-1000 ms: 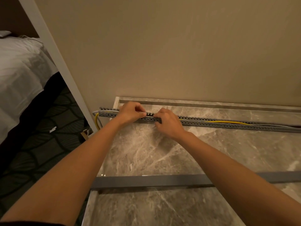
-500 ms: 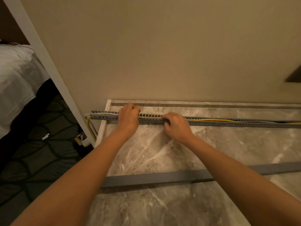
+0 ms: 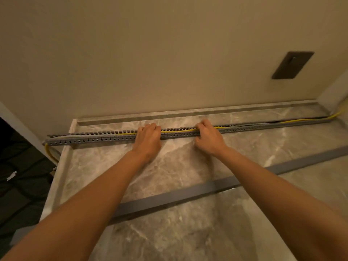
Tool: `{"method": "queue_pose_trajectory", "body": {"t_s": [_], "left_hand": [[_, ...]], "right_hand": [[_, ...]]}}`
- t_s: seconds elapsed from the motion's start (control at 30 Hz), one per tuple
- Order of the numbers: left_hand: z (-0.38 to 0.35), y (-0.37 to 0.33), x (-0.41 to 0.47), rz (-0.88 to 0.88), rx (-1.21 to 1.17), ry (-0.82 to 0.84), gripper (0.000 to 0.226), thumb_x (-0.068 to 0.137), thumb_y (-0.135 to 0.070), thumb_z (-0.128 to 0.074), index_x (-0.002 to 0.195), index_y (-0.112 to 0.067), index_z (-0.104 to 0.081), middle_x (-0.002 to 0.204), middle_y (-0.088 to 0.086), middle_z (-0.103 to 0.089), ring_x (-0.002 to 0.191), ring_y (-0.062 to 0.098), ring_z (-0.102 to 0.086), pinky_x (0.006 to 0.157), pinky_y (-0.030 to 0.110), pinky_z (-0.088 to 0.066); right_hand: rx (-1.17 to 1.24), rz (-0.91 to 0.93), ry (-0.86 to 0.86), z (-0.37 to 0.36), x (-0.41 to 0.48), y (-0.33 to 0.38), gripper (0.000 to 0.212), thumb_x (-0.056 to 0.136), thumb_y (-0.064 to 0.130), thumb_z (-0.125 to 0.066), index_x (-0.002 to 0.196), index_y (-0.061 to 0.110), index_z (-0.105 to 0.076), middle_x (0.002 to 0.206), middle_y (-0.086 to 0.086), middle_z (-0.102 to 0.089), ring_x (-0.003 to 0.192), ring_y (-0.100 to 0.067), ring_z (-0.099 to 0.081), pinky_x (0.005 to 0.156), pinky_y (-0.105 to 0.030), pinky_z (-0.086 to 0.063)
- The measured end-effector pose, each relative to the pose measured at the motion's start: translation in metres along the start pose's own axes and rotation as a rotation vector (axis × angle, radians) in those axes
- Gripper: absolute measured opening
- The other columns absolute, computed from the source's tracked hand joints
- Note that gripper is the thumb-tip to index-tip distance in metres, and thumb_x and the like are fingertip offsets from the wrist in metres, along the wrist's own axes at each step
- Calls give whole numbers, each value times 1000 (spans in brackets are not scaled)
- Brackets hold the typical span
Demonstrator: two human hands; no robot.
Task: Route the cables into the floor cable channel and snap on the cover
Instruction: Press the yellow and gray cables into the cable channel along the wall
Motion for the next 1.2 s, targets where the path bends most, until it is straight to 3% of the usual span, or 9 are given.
{"method": "queue_pose_trajectory", "body": {"t_s": [0.1, 0.2, 0.3, 0.5, 0.73, 1.0, 1.2], "left_hand": [[4, -15, 4, -17, 51, -50, 26, 89, -2, -47, 113, -2, -57, 114, 18, -59, 105, 34, -52, 91, 40, -37], [-2, -46, 15, -48, 73, 5, 29, 89, 2, -41, 114, -1, -57, 114, 18, -58, 105, 33, -51, 87, 39, -37], [-17, -79, 26, -99, 88, 96, 33, 92, -3, -40, 122, -5, -52, 122, 15, -53, 113, 32, -47, 90, 39, -37], [-24, -115, 45, -2, 192, 150, 30, 92, -6, -41, 121, -3, -52, 127, 17, -51, 119, 34, -47, 96, 40, -38], [-27, -202, 76, -21, 218, 209, 29, 89, -8, -47, 116, -3, -59, 123, 18, -60, 116, 35, -54, 95, 41, -44], [-69, -358, 132, -154, 143, 233, 33, 94, -9, -40, 124, -2, -50, 132, 19, -48, 125, 35, -44, 102, 42, -39], [-116, -470, 174, -378, 150, 285, 40, 94, -10, -45, 134, -9, -41, 131, 17, -47, 122, 34, -46, 99, 44, -39]], "right_hand": [[-53, 21, 29, 6, 5, -17, 36, 84, 11, -49, 116, -2, -56, 124, -18, -48, 108, -37, -55, 91, -41, -43], [-71, 41, 64, 5, 7, -35, 36, 85, 11, -48, 118, 0, -59, 123, -15, -50, 108, -37, -55, 92, -41, -42], [-22, 58, 112, 4, 11, -41, 35, 84, 11, -48, 116, 5, -62, 120, -15, -52, 107, -36, -55, 90, -39, -42], [83, 128, 273, 6, 20, -61, 29, 81, 10, -51, 106, 4, -64, 111, -20, -62, 105, -36, -56, 90, -39, -47], [172, -9, 158, 40, 5, -190, 44, 84, 5, -53, 129, 5, -52, 132, -22, -52, 123, -34, -48, 103, -35, -37], [218, -268, -30, 84, 7, -371, 30, 84, 4, -50, 109, -3, -63, 117, -29, -59, 113, -38, -55, 91, -37, -42], [285, -531, -238, 108, 5, -501, 33, 88, 7, -49, 117, -8, -50, 130, -28, -45, 124, -38, -43, 103, -37, -34]]}}
Point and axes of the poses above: each hand's wrist, its own x-axis towards the middle knuckle, its own z-axis out of the back of the hand, y = z × x, the point moved 10 cm from there along x, towards the middle knuckle
